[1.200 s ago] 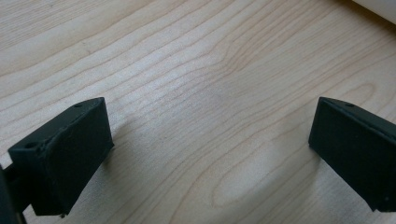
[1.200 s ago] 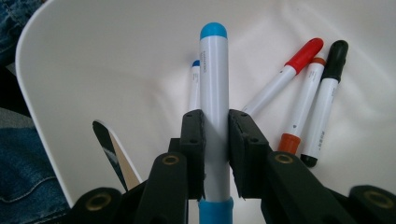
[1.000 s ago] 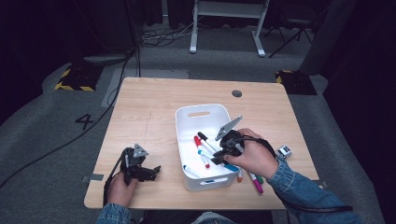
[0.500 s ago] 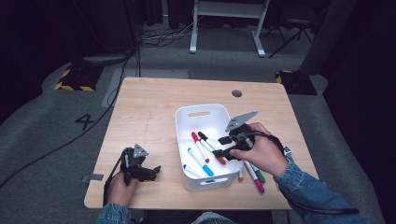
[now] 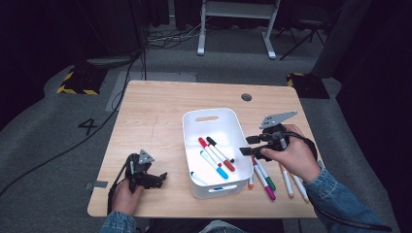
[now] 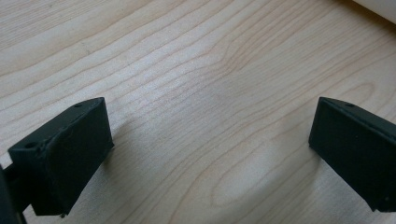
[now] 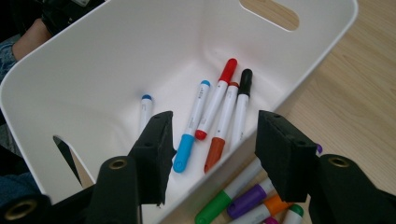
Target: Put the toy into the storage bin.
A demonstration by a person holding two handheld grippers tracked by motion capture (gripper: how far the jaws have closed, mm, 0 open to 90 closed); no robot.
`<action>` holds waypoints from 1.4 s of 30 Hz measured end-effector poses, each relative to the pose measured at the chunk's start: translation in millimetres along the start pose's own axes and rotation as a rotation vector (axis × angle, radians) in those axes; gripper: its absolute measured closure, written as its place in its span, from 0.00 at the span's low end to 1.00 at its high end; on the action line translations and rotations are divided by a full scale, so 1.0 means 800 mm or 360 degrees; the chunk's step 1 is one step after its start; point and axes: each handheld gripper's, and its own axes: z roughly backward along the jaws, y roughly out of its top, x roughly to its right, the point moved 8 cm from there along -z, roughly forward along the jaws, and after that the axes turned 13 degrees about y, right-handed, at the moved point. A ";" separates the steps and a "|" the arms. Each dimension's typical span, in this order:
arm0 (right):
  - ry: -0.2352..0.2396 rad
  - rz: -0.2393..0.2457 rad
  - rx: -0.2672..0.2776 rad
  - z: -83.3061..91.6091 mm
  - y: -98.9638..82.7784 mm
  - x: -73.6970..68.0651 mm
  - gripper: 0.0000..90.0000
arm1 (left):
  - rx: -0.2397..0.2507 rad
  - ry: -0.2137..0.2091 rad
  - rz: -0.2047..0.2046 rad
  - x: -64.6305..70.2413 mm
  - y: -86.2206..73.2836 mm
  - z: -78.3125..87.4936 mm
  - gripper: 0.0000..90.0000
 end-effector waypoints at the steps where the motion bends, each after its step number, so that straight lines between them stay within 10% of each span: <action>1: 0.0000 0.0000 0.0000 0.000 0.000 0.000 0.53 | 0.0000 0.0000 0.0000 0.000 0.000 0.000 0.00; 20: -0.0130 -0.0152 -0.0049 0.028 -0.060 0.050 0.58 | 0.0001 0.0001 0.0001 0.000 0.000 0.000 0.00; 42: -0.0175 -0.0315 -0.0289 -0.018 -0.142 0.092 0.68 | 0.0001 0.0001 0.0001 0.000 0.000 0.000 0.00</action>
